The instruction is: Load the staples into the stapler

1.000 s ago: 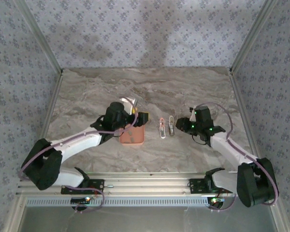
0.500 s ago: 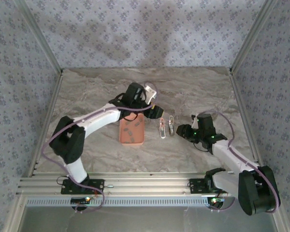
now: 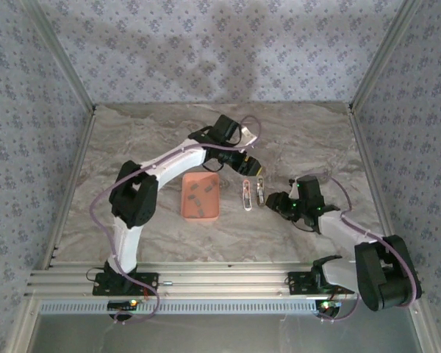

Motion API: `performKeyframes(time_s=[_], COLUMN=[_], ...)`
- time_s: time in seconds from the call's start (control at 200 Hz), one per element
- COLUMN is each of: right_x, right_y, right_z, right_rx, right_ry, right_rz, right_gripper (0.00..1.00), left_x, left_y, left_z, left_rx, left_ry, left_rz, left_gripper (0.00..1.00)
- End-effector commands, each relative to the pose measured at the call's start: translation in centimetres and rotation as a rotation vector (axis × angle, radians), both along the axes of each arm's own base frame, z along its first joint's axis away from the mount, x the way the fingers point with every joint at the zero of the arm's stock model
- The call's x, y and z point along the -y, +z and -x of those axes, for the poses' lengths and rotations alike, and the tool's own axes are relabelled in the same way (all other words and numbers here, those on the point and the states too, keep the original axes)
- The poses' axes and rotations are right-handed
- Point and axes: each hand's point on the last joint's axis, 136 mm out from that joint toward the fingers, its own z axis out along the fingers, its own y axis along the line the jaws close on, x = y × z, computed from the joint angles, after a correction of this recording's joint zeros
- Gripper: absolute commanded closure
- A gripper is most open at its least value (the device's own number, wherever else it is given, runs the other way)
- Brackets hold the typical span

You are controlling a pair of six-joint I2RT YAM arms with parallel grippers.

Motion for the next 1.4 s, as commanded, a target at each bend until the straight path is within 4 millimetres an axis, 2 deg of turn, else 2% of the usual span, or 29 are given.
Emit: performKeyframes(time_s=[0.0, 0.085, 0.105, 0.125, 0.175, 0.4, 0.71, 0.925, 1.149, 1.394], right_x=[-0.3, -0.3, -0.2, -0.2, -0.3, -0.9, -1.2, -1.0, -1.3, -1.3], right_y=[-0.1, -0.5, -0.5, -0.6, -0.7, -1.0, -1.4, -2.5, -3.1, -3.7], right_z=[-0.4, -0.5, -0.6, -0.6, -0.7, -1.4, -1.9, -1.6, -1.7, -1.9], right_rx=[0.0, -0.006, -0.006, -0.007, -0.007, -0.007, -0.014, -0.036, -0.053, -0.065], right_ry=[-0.002, -0.004, -0.006, -0.007, -0.008, -0.004, 0.006, 0.005, 0.011, 0.012], right_rz=[-0.027, -0.025, -0.025, -0.025, -0.027, -0.052, -0.047, -0.022, -0.016, -0.004], right_gripper=[0.62, 0.62, 0.63, 0.63, 0.63, 0.63, 0.64, 0.65, 0.66, 0.67], left_x=[1.0, 1.8, 1.8, 2.3, 2.9, 3.6, 4.1, 3.9, 3.7, 4.1], left_y=[-0.2, -0.5, -1.1, -0.4, -0.5, -2.3, -4.1, -5.0, -5.4, -5.0], left_z=[1.2, 1.0, 1.2, 1.0, 0.8, 0.9, 1.0, 1.4, 1.8, 2.3], left_rx=[-0.039, -0.044, -0.056, -0.041, -0.032, -0.046, -0.067, -0.086, -0.097, -0.104], left_ry=[-0.068, -0.084, -0.087, -0.09, -0.099, -0.111, -0.128, -0.139, -0.153, -0.178], left_rz=[-0.017, -0.03, -0.042, -0.031, -0.032, -0.103, -0.159, -0.182, -0.198, -0.173], left_gripper=[0.36, 0.37, 0.37, 0.37, 0.37, 0.37, 0.39, 0.39, 0.39, 0.39])
